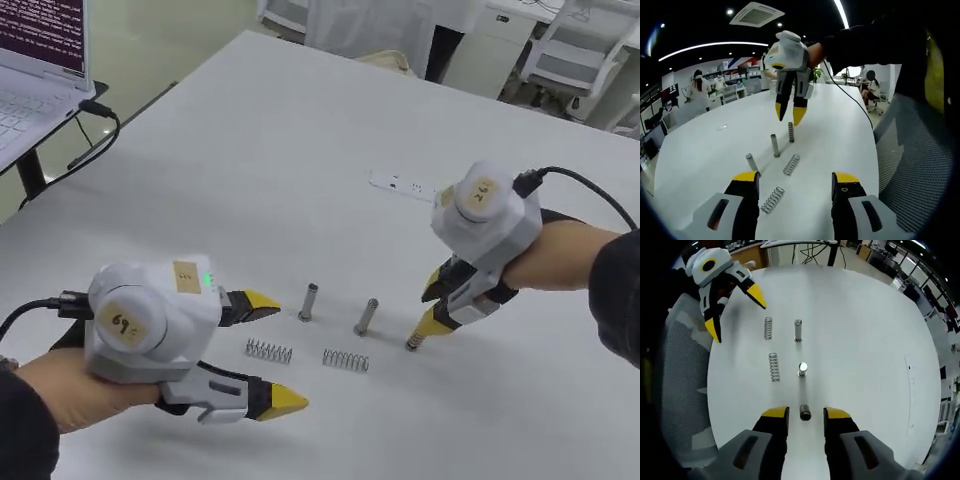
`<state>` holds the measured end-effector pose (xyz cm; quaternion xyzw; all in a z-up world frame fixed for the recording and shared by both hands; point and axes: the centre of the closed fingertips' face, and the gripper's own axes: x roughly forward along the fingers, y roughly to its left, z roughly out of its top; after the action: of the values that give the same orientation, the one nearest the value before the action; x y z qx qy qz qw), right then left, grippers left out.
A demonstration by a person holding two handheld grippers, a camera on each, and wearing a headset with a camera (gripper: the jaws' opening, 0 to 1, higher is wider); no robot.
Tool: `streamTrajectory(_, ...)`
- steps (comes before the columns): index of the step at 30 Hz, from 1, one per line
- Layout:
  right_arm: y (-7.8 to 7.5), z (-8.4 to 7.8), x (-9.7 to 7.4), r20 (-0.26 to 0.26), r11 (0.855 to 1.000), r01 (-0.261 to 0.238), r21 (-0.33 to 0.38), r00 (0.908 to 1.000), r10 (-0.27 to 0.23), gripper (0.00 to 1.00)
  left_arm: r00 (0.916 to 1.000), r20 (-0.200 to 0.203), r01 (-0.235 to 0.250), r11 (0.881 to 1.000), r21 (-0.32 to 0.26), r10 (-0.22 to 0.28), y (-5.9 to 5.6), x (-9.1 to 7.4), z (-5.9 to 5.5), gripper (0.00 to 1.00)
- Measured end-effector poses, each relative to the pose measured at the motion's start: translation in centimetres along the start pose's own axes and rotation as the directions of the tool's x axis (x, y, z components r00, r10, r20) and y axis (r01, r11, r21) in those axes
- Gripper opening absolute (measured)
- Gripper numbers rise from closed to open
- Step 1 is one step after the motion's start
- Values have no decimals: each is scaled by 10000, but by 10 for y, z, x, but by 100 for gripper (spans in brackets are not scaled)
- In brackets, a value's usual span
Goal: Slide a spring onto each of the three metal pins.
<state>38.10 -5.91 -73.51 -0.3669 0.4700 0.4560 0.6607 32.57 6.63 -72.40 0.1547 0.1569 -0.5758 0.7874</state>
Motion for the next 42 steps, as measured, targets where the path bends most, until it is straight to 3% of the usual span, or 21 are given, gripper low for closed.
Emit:
streamTrajectory(14,16,7,-39,1025,9986,507,162,9934,-520,29,9973,-395,621,9978,213,-612,1,34,-6,45)
streamTrajectory(30,46,1,-65,1575,9947,936,430,9825,-993,30,9893,-847,1230,9913,467,-1188,4,63,-15,34)
streamTrajectory(42,57,-5,-72,1705,9915,1088,708,9781,-1195,30,9828,-1304,1404,9878,674,-1308,6,73,-27,24)
